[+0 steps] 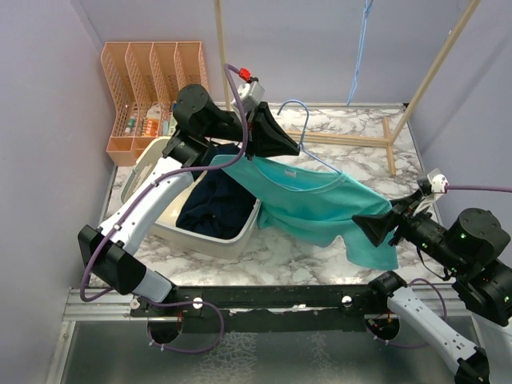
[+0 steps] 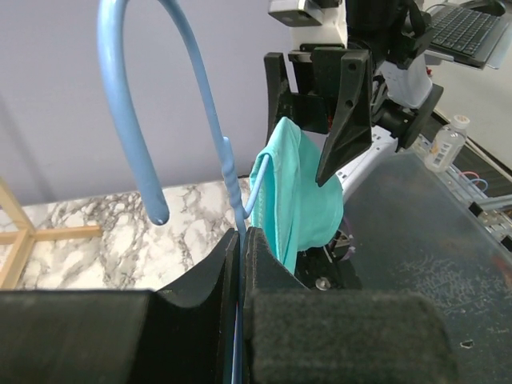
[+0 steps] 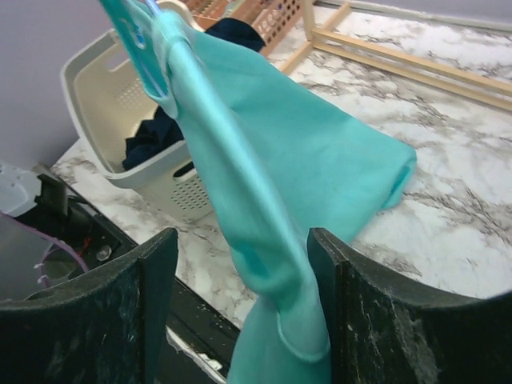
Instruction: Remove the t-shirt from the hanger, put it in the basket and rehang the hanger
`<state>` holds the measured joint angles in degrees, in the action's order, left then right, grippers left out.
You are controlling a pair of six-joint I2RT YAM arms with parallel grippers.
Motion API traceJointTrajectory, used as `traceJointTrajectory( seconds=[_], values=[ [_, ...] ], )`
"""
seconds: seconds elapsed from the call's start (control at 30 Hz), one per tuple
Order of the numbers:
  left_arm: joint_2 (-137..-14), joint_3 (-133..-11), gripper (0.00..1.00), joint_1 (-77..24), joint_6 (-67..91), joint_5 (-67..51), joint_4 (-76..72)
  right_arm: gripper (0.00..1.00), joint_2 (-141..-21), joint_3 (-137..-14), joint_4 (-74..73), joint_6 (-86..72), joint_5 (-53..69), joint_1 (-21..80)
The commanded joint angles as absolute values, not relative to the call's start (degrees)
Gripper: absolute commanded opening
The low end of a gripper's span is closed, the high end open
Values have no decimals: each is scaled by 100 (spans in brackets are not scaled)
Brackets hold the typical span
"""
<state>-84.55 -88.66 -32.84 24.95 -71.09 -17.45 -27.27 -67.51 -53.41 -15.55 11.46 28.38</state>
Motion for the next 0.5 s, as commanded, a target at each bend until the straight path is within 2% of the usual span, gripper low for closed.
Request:
traceJointTrajectory(
  seconds=[0.0,0.07,0.17,0.23,0.47],
  values=[
    [-8232,-9103,0,-3137,2500,-7110,-1793,54,-2602,-6611,-5602,-1660,484,2838],
    [-8214,-9127,0,-3087,2528,-7118,-1797,47,-2625,-6610,-5594,-1653,445,2839],
    [-8180,-9131,0,-3024,2543,-7132,-1785,23,-2694,-6646,-5585,-1629,359,2838],
    [-8153,-9127,0,-2947,2531,-7122,-1785,3,-2729,-6685,-5621,-1676,95,2838],
    [-8069,-9112,0,-2646,2548,-7004,-1879,1,-2749,-6839,-6161,-2299,-2204,2845]
  ],
)
